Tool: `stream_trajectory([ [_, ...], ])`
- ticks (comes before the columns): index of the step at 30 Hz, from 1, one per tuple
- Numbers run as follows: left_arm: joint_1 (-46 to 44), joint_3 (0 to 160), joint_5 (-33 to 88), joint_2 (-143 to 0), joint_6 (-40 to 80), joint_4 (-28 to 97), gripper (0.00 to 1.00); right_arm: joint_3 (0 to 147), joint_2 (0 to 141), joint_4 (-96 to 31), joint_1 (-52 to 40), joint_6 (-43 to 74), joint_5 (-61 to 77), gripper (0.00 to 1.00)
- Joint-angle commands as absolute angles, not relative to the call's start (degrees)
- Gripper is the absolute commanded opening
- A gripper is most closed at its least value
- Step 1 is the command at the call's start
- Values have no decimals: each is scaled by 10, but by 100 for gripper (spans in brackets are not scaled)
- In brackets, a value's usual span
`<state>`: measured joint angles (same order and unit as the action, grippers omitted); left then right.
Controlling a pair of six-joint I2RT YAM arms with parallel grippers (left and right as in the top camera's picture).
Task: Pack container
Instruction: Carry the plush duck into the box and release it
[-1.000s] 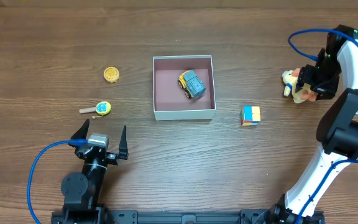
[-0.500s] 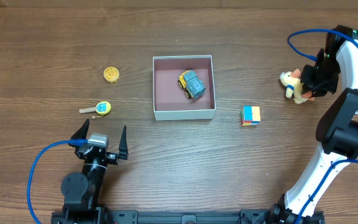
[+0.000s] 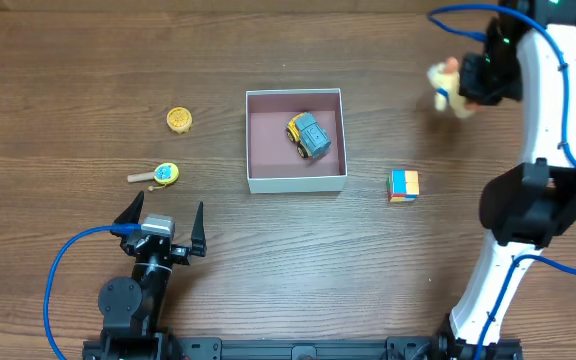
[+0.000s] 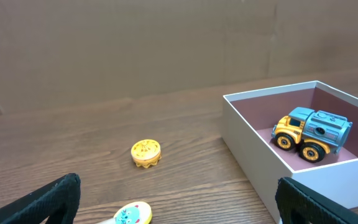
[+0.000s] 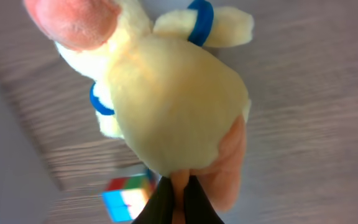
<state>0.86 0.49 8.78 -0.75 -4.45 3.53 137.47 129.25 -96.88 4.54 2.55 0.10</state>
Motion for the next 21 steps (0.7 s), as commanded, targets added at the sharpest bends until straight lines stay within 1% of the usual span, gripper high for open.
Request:
stream_trajectory([
  [1, 11, 3, 86, -3, -37, 36, 100, 1393, 1242, -971, -26, 43, 27, 4],
  [4, 11, 3, 86, -3, -37, 36, 100, 1393, 1222, -971, -79, 48, 30, 4],
  [9, 11, 3, 86, -3, -37, 36, 100, 1392, 1195, -971, -197, 50, 36, 4],
  [12, 11, 3, 86, -3, -37, 36, 100, 1390, 1195, -971, -251, 50, 20, 8],
  [16, 11, 3, 86, -3, -37, 36, 100, 1376, 1195, -971, -289, 58, 21, 8],
  [21, 11, 3, 86, -3, -37, 36, 100, 1338, 1195, -971, -314, 60, 20, 8],
])
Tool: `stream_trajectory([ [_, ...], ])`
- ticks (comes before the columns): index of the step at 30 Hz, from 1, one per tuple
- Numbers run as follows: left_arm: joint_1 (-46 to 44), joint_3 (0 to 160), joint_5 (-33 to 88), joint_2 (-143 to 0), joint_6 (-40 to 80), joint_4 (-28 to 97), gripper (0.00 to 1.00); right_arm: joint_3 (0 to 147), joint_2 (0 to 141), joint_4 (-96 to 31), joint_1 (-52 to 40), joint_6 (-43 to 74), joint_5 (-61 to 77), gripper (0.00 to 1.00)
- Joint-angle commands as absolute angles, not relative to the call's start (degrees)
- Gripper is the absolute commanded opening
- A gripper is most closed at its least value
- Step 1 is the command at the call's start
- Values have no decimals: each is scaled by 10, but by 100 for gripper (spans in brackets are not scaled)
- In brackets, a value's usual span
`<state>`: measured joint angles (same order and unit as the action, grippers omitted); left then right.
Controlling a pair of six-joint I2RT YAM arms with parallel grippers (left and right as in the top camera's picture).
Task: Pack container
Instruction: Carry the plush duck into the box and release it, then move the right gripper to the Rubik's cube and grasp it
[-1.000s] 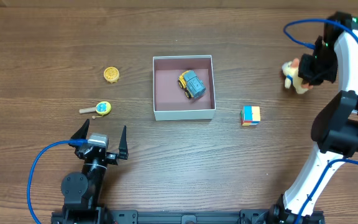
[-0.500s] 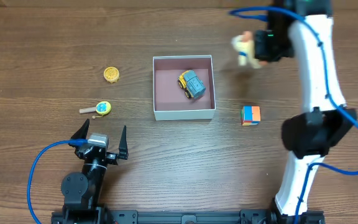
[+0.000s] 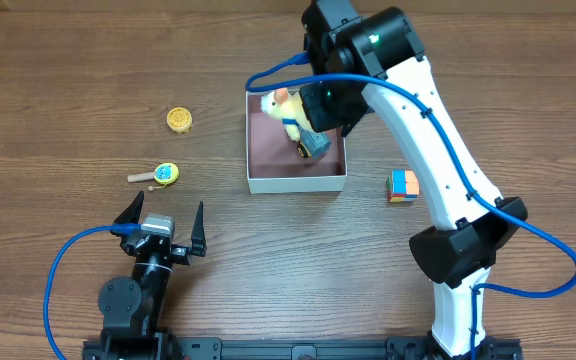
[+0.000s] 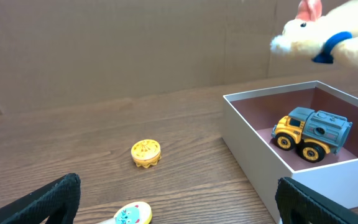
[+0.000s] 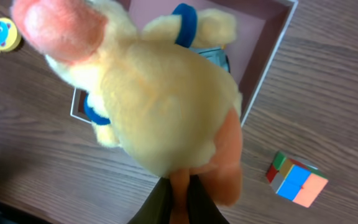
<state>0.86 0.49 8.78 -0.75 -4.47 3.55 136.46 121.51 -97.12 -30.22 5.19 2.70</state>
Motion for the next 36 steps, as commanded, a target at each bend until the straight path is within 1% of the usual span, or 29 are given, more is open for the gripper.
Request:
stream_trajectory([
  [1, 11, 3, 86, -3, -37, 36, 100, 1330, 1195, -970, -317, 60, 20, 9],
  [5, 11, 3, 86, -3, -37, 36, 100, 1298, 1195, -958, -319, 60, 20, 12],
  [8, 11, 3, 86, -3, -37, 36, 100, 1286, 1195, -939, -319, 60, 20, 12],
  [10, 11, 3, 86, -3, -37, 36, 100, 1286, 1195, -929, -319, 60, 21, 15],
  [11, 11, 3, 86, -3, -37, 36, 100, 1286, 1195, -927, -319, 60, 21, 18],
  [13, 11, 3, 86, -3, -37, 36, 100, 1286, 1195, -923, -319, 60, 21, 29],
  [15, 11, 3, 86, -3, -37, 36, 100, 1286, 1195, -921, -319, 60, 21, 35],
  [16, 11, 3, 86, -3, -37, 36, 100, 1286, 1195, -920, -319, 60, 21, 42],
  [17, 11, 3, 86, -3, -37, 36, 100, 1286, 1195, -919, -319, 60, 20, 45],
  [19, 11, 3, 86, -3, -37, 36, 100, 1286, 1195, -917, -318, 59, 20, 48],
  [20, 11, 3, 86, -3, -37, 36, 100, 1286, 1195, -915, -316, 58, 20, 52],
  [22, 11, 3, 86, -3, -37, 36, 100, 1291, 1195, -912, -310, 58, 0, 66],
  [24, 11, 3, 86, -3, -37, 36, 100, 1303, 1195, -914, -300, 64, -24, 100],
  [28, 11, 3, 86, -3, -37, 36, 100, 1348, 1195, -921, -258, 86, -38, 100],
  [31, 11, 3, 86, -3, -37, 36, 100, 1397, 1195, -938, -199, 95, -32, 100],
  [34, 11, 3, 86, -3, -37, 36, 100, 1420, 1195, -971, -155, 95, -32, 100],
  [36, 11, 3, 86, -3, -37, 36, 100, 1412, 1189, -971, -120, 95, -19, 100],
])
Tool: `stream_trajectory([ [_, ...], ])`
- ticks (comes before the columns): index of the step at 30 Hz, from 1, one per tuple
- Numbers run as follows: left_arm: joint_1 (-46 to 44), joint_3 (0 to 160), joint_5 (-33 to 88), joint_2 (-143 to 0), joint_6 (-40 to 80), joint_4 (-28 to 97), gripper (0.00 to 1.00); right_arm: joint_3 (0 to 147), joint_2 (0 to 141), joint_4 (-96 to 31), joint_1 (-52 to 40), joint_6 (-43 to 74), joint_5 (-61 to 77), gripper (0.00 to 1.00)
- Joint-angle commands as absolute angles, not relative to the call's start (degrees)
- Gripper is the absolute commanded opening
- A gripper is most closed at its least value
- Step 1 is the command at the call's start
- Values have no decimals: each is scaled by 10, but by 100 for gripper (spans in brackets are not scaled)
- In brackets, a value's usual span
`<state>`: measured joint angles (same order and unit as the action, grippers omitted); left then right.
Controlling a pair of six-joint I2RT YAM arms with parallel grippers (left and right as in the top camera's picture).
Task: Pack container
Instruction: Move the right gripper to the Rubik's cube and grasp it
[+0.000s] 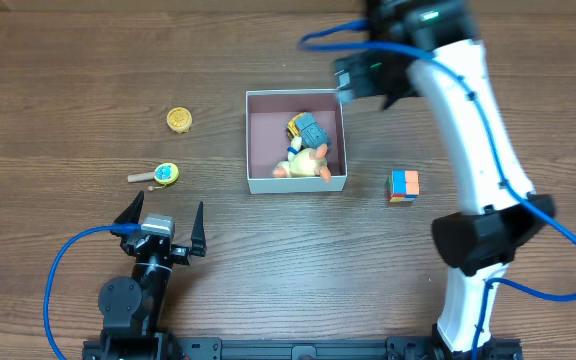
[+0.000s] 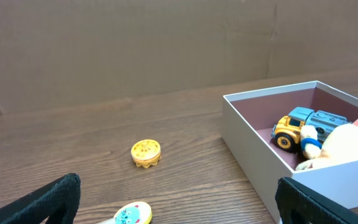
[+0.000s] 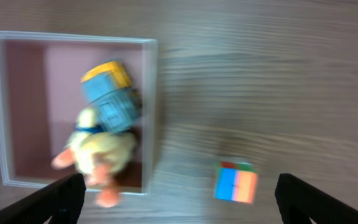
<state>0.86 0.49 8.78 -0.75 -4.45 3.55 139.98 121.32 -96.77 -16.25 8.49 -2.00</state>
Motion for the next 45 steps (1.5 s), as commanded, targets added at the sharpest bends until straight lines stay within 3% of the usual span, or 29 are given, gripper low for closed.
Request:
stream_trajectory([
  [1, 11, 3, 86, -3, -37, 36, 100, 1408, 1188, -971, -103, 95, -2, 100],
  [9, 11, 3, 86, -3, -37, 36, 100, 1337, 1168, -971, -57, 90, -22, 100],
  [19, 11, 3, 86, -3, -37, 36, 100, 1087, 998, -951, -55, 75, -35, 100],
  [45, 11, 3, 86, -3, -37, 36, 100, 762, 999, -695, -67, 25, 3, 100],
])
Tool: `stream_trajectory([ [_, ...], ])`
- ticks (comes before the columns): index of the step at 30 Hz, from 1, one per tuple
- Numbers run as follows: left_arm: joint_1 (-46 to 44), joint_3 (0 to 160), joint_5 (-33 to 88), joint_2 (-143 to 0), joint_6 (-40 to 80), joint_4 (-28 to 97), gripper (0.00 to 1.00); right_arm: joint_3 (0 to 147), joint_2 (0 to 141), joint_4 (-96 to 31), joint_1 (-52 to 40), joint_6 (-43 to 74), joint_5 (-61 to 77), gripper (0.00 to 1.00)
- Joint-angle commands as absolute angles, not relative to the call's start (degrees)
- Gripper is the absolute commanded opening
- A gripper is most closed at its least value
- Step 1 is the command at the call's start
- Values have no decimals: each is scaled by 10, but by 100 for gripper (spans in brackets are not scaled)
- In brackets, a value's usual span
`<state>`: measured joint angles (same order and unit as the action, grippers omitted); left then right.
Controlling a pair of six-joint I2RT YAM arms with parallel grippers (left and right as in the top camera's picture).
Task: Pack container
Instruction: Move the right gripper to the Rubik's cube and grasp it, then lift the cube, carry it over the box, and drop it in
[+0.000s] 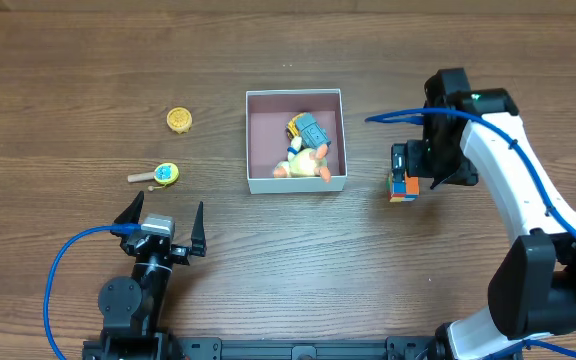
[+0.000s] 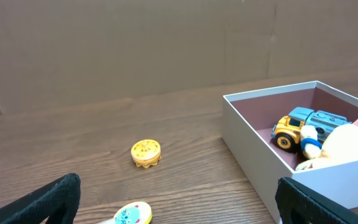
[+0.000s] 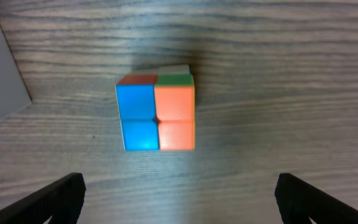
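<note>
The white box point(image 1: 251, 140) with a pink floor holds a yellow and blue toy truck point(image 1: 308, 131) and a plush duck point(image 1: 305, 164); both also show in the left wrist view, truck point(image 2: 309, 129), duck point(image 2: 347, 144). To the box's right lies a colourful cube point(image 1: 400, 186), point(image 3: 156, 112). My right gripper point(image 1: 404, 167), point(image 3: 178, 202) hovers open just above that cube. A yellow round toy point(image 1: 178, 120), point(image 2: 145, 152) and a small rattle point(image 1: 158, 175), point(image 2: 131, 214) lie left of the box. My left gripper point(image 1: 163, 222), point(image 2: 178, 205) rests open near the front edge.
The brown wooden table point(image 1: 68, 60) carries everything. A blue cable point(image 1: 63, 270) loops beside the left arm's base. The right arm point(image 1: 513, 200) reaches in from the right side.
My right gripper has moved from above the box's far right corner to just over the cube on the box's right. The duck and truck stay in the box. The left arm is still.
My right gripper held the plush duck high at the far right. Then it held the duck over the box. Then the duck lay in the box beside the truck and the gripper stood open. Now it is open over the cube.
</note>
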<state>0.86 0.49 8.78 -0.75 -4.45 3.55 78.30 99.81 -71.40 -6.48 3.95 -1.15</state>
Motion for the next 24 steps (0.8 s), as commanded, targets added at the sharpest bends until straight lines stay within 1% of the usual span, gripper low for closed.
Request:
stream_trajectory([
  [1, 11, 3, 86, -3, -37, 36, 100, 759, 1000, -690, -67, 25, 3, 100],
  [7, 11, 3, 86, -3, -37, 36, 100, 748, 1018, -662, -67, 25, 17, 100],
  [15, 11, 3, 86, -3, -37, 36, 100, 686, 1031, -591, -67, 26, 16, 100],
  [24, 11, 3, 86, -3, -37, 36, 100, 678, 1031, -570, -67, 25, 16, 100],
])
